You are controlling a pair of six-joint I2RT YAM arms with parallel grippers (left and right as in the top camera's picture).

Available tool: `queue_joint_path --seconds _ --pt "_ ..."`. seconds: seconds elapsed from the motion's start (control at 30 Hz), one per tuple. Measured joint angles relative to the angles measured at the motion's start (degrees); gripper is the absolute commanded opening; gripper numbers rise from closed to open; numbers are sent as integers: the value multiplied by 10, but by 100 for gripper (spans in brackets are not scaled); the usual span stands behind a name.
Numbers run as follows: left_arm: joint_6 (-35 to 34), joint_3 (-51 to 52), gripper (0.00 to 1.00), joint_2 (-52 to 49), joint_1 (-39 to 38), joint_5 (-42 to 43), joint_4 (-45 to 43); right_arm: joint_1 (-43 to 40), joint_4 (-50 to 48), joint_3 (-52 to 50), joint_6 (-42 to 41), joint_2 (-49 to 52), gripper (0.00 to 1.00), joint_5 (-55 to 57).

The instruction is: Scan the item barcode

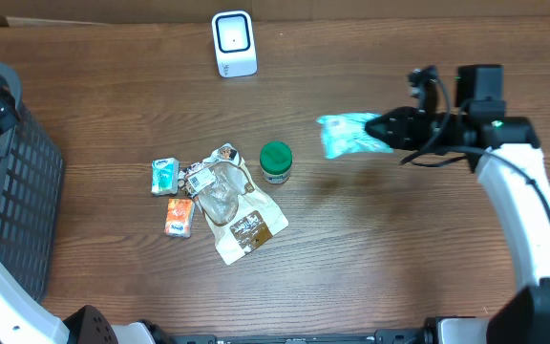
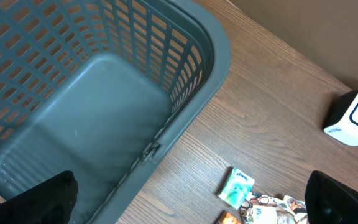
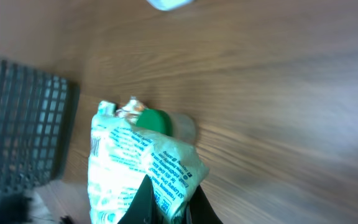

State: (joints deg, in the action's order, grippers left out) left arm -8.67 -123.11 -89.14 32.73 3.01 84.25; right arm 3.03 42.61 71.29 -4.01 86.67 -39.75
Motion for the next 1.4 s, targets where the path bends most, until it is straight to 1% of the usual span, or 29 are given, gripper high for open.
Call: queue_joint_path --seconds 0.1,0.13,0.17,0.37,0.53,0.7,0.8,0.9,1.03,1.07,1.13,1.2,1.27,1.33,1.4 --pt "0 0 100 0 0 0 0 66 -43 0 -9 -2 4 30" --pt "0 0 100 0 0 0 0 74 -46 0 -9 -2 4 32" --pt "0 0 100 0 0 0 0 106 -63 0 -15 -2 4 42" --pt "0 0 99 0 0 0 0 174 -129 0 -47 -2 4 83" --pt "0 0 100 0 0 0 0 180 -149 0 -77 -2 4 89" --pt "0 0 100 0 0 0 0 180 -149 0 -93 -2 4 69" --pt "0 0 100 0 0 0 0 180 -127 0 -102 -2 4 65" --pt "0 0 100 0 0 0 0 180 -67 12 -107 0 4 74" --pt "0 0 100 0 0 0 0 180 14 96 -101 31 4 113" --pt "0 0 100 0 0 0 0 180 40 148 -95 56 4 129" --pt "0 0 100 0 0 0 0 182 63 215 -83 88 4 158" --pt "0 0 100 0 0 0 0 190 68 297 -69 135 4 205" --pt "0 0 100 0 0 0 0 203 47 357 -51 177 4 266" --pt "0 0 100 0 0 0 0 223 -26 386 -23 216 4 346" --pt "0 0 99 0 0 0 0 246 -124 395 24 255 4 423"
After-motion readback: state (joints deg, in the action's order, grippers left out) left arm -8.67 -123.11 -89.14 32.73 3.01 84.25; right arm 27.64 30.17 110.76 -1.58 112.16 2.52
